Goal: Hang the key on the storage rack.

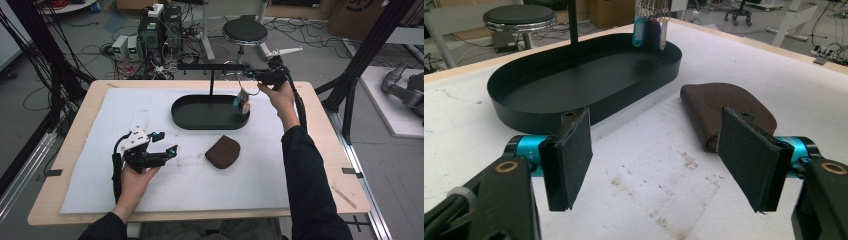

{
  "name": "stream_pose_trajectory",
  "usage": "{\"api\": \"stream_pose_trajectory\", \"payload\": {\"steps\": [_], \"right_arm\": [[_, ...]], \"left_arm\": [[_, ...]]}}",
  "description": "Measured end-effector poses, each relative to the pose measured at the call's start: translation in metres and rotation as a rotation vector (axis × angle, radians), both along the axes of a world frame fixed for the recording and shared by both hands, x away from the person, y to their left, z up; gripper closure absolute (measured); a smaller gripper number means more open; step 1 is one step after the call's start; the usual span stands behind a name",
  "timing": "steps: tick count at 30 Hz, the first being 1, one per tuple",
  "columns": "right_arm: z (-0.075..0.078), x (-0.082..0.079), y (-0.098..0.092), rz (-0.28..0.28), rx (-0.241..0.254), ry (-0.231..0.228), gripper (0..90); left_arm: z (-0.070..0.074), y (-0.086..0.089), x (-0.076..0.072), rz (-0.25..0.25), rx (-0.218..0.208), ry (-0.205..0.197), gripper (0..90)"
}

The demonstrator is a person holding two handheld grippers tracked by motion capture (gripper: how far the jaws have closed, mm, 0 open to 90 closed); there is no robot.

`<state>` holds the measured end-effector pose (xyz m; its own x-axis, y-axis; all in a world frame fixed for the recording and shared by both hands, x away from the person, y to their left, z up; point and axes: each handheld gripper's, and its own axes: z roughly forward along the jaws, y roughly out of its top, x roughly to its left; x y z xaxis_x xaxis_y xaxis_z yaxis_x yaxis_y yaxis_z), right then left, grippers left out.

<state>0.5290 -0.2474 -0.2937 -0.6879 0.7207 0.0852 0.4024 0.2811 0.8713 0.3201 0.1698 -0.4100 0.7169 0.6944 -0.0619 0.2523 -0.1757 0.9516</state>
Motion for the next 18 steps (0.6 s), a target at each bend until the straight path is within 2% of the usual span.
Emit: {"api": "stream_pose_trajectory", "payload": {"steps": [18], "right_arm": [[-0.0046, 0.0042, -0.0019, 0.006, 0.023, 0.005, 87.1]], "left_arm": [[-0.0006, 0.0013, -0.0006, -0.002, 0.003, 0.001, 30.3]]}}
